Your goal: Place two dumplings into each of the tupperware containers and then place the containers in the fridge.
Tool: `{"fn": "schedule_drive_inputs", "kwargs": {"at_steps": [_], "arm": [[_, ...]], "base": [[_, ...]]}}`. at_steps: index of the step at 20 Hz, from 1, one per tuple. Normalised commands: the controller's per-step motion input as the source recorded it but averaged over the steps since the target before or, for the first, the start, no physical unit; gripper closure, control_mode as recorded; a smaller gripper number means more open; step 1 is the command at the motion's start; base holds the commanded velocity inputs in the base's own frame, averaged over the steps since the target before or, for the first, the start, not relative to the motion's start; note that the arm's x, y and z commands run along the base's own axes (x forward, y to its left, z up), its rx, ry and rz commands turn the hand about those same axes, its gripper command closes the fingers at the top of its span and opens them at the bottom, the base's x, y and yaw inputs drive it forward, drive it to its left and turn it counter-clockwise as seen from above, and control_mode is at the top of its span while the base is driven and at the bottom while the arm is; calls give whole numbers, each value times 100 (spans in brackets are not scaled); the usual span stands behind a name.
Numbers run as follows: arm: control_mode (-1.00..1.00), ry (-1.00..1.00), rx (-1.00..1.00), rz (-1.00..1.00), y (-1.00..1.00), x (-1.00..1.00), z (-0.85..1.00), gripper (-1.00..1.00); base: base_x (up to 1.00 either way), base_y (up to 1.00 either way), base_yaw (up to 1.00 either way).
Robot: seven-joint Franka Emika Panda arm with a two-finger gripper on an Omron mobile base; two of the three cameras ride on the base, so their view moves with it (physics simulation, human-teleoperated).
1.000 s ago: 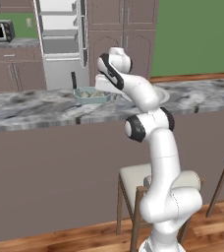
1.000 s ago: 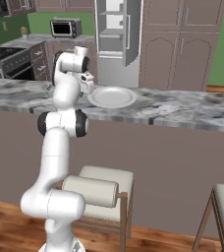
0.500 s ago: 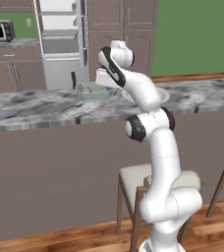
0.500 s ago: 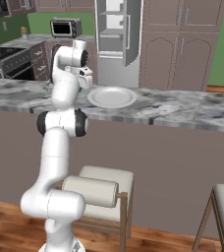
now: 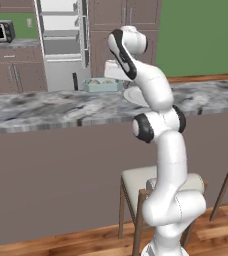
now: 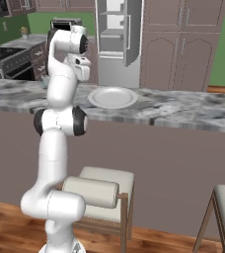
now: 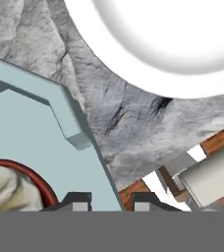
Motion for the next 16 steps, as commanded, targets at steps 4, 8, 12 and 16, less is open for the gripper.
{"fn": "schedule_drive_inputs", "kwargs": {"at_steps": [4,8,12,16], "arm": [[-100,-5,0,-14,-6,-69,-1,100],[-100,-12,0,-28,-35,-100,0,100],[-100,-23,0,-30,-22,-100,-29,100],[-100,-31,0,-28,-3,-100,-31,100]], "base": [[0,0,0],[0,0,0],[0,0,0],[0,0,0]]}}
